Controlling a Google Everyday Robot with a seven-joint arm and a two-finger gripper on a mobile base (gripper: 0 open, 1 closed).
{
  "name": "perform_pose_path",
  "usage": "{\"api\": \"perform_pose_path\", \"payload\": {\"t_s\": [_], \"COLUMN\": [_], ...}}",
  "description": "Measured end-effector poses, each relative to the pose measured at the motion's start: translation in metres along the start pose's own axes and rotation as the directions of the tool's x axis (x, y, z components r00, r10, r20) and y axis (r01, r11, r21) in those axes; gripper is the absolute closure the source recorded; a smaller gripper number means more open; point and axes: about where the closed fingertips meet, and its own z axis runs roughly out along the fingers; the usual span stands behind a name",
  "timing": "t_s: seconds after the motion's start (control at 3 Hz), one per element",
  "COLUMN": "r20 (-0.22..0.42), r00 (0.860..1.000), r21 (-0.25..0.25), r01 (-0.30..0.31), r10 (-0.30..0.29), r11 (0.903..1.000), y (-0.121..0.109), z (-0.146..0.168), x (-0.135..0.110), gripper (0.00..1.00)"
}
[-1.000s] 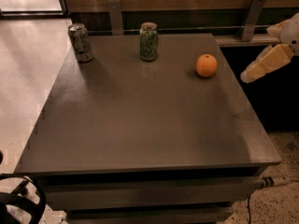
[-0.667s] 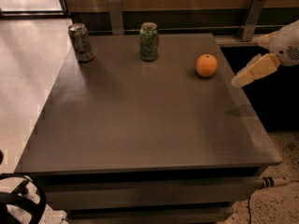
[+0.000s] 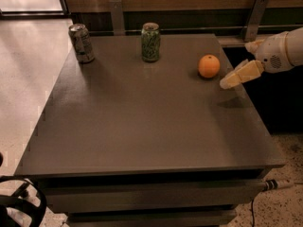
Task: Pick orange
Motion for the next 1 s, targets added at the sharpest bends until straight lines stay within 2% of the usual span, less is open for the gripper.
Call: {"api": "perform_pose_path", "payload": {"t_s": [0.67, 1.0], "r20": [0.096, 0.138], "r00": [0.995, 0.990], "r21": [0.009, -0.012], "r01": [-0.011, -0.027], "r10": [0.010, 0.029], "r11": [0.9999, 0.9996], "y": [-0.028, -0.030], "z": [0.028, 0.044], "x": [-0.001, -0.001], "gripper": [0.00, 0.00]}}
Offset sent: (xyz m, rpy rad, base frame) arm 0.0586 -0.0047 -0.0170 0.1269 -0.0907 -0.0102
